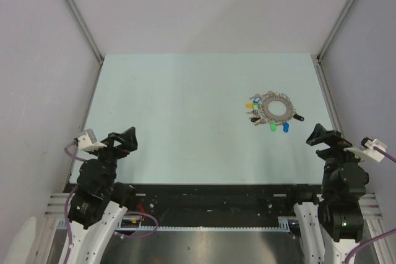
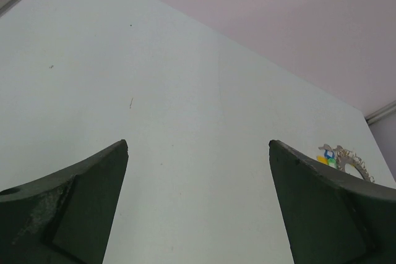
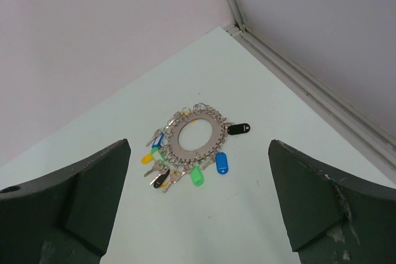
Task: Put the keys on the keyring
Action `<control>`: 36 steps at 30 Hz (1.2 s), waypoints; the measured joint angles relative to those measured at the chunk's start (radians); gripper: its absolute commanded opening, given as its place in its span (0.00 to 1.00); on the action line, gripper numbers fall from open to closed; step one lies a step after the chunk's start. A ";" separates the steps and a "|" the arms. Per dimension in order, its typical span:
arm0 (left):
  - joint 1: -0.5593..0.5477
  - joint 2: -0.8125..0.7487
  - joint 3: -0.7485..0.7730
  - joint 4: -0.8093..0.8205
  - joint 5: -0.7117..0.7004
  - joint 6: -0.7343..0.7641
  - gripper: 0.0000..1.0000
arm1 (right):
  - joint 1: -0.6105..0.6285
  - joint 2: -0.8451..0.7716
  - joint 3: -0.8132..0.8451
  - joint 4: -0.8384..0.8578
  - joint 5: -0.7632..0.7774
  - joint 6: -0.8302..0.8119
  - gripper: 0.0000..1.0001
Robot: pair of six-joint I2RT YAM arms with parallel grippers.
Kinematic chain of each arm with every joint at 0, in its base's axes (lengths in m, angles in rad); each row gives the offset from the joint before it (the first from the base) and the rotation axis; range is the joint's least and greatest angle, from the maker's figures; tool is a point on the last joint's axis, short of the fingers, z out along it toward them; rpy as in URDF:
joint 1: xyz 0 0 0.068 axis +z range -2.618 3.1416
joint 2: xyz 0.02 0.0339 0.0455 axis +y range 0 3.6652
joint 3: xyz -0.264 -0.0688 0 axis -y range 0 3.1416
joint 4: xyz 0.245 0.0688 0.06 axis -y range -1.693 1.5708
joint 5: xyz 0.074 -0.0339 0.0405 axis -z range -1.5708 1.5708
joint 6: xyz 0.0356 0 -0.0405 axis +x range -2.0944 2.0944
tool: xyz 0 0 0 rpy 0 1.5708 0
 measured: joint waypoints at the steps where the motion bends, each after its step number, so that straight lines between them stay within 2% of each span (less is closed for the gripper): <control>1: 0.000 0.000 0.000 0.000 0.000 0.000 1.00 | 0.000 0.000 0.000 0.001 -0.005 0.000 1.00; 7: -0.002 0.000 -0.010 0.000 0.000 0.000 1.00 | 0.000 0.026 0.000 0.010 -0.041 0.000 1.00; 12: -0.002 0.000 -0.016 0.000 0.002 0.000 1.00 | 0.000 0.152 0.000 0.030 -0.113 0.005 1.00; 19: -0.002 0.000 -0.016 0.000 0.011 0.001 1.00 | 0.000 0.546 0.000 0.116 -0.276 0.040 1.00; 26: -0.002 0.000 -0.016 0.001 0.035 0.002 1.00 | 0.011 0.996 0.001 0.280 -0.374 0.044 1.00; 36: -0.003 0.000 -0.016 0.001 0.064 0.010 1.00 | 0.046 1.419 0.141 0.468 -0.417 -0.037 0.97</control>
